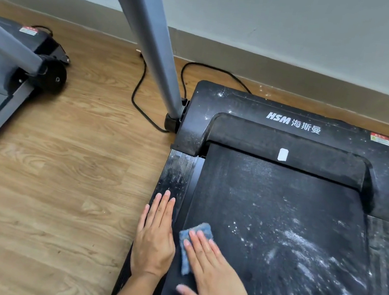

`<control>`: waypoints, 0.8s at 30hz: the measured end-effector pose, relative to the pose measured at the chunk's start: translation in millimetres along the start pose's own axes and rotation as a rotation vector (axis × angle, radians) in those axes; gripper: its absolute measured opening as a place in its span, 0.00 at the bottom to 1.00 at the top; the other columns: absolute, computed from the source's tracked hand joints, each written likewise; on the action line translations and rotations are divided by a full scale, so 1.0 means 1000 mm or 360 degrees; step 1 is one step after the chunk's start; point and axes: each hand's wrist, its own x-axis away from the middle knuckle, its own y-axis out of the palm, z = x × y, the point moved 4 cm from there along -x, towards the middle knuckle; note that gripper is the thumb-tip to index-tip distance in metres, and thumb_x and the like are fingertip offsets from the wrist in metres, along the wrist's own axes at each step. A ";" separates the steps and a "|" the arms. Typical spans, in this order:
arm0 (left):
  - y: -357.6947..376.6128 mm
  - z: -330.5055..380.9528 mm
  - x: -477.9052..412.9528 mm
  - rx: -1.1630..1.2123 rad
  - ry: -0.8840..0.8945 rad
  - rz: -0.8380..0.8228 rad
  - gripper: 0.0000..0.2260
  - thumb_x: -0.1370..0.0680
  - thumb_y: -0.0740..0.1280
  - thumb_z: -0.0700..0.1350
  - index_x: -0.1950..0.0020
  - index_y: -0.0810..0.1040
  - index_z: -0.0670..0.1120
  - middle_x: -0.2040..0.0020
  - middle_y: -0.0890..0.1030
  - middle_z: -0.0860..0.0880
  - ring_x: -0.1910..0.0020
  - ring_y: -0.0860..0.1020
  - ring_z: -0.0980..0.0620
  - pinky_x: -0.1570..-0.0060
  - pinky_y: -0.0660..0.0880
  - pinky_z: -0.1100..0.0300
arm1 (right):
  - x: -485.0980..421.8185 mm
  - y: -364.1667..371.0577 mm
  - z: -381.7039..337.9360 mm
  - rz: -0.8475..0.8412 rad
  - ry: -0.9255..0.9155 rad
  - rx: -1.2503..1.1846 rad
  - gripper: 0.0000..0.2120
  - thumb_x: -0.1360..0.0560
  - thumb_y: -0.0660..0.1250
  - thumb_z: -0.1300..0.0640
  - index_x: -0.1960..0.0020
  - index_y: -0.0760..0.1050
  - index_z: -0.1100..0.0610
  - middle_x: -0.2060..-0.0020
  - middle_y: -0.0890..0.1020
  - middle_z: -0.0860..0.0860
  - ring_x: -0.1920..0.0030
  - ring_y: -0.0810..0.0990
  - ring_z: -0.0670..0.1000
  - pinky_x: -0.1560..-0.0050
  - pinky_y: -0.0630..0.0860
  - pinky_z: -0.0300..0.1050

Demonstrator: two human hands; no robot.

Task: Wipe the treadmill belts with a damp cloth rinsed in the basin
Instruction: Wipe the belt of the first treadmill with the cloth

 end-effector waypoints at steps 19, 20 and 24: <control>0.000 0.004 0.000 -0.0135 -0.0040 -0.0078 0.28 0.19 0.58 0.43 0.17 0.64 0.44 0.14 0.57 0.50 0.15 0.56 0.50 0.21 0.61 0.44 | 0.043 0.016 0.003 -0.0257 0.0046 0.0256 0.33 0.13 0.45 0.43 0.20 0.61 0.67 0.23 0.69 0.63 0.19 0.59 0.65 0.24 0.58 0.57; 0.001 0.004 0.000 -0.0132 -0.0039 -0.0078 0.28 0.19 0.58 0.43 0.17 0.64 0.44 0.14 0.57 0.50 0.15 0.56 0.50 0.21 0.61 0.43 | 0.034 0.012 0.016 -0.0244 0.0066 0.0243 0.39 0.14 0.46 0.35 0.20 0.62 0.67 0.22 0.67 0.63 0.19 0.62 0.64 0.24 0.58 0.57; 0.001 0.005 0.000 -0.0146 -0.0057 -0.0086 0.29 0.19 0.59 0.43 0.17 0.64 0.45 0.14 0.57 0.50 0.15 0.56 0.50 0.21 0.61 0.43 | -0.057 -0.033 0.104 -0.0055 0.0501 0.0009 0.55 0.23 0.44 0.21 0.16 0.48 0.65 0.17 0.47 0.63 0.16 0.47 0.63 0.18 0.47 0.56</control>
